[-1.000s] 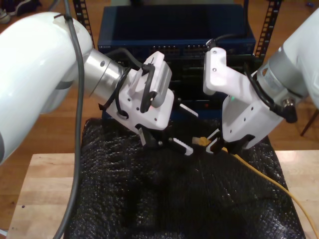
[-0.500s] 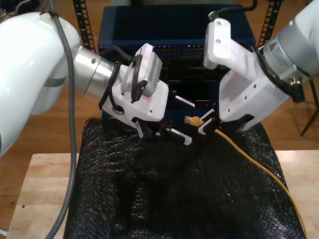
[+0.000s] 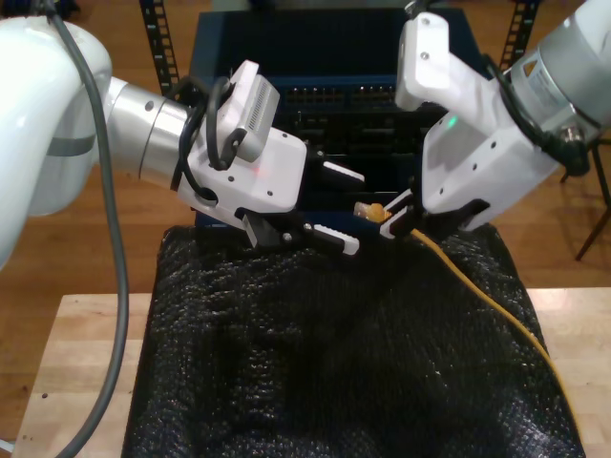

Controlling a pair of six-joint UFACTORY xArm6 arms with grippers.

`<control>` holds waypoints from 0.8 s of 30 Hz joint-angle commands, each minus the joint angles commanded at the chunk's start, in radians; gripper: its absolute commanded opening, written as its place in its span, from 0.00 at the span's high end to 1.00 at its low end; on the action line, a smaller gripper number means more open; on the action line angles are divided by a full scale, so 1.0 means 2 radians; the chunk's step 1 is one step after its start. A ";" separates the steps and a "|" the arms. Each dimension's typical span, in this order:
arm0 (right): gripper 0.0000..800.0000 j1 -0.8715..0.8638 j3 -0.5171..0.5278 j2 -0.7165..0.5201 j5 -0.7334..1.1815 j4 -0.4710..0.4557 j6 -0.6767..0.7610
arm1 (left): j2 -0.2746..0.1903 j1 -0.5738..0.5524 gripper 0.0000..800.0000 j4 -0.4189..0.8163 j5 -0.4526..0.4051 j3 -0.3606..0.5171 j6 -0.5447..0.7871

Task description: Grab the cable and plug it in

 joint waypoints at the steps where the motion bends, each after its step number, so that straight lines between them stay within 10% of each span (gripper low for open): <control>1: 0.99 0.000 0.000 0.000 0.000 0.000 0.000 | 0.000 0.000 0.01 0.000 0.004 0.000 0.000; 24: 0.99 -0.002 0.003 0.005 0.000 0.002 0.000 | 0.005 0.008 0.51 0.000 -0.002 0.002 0.015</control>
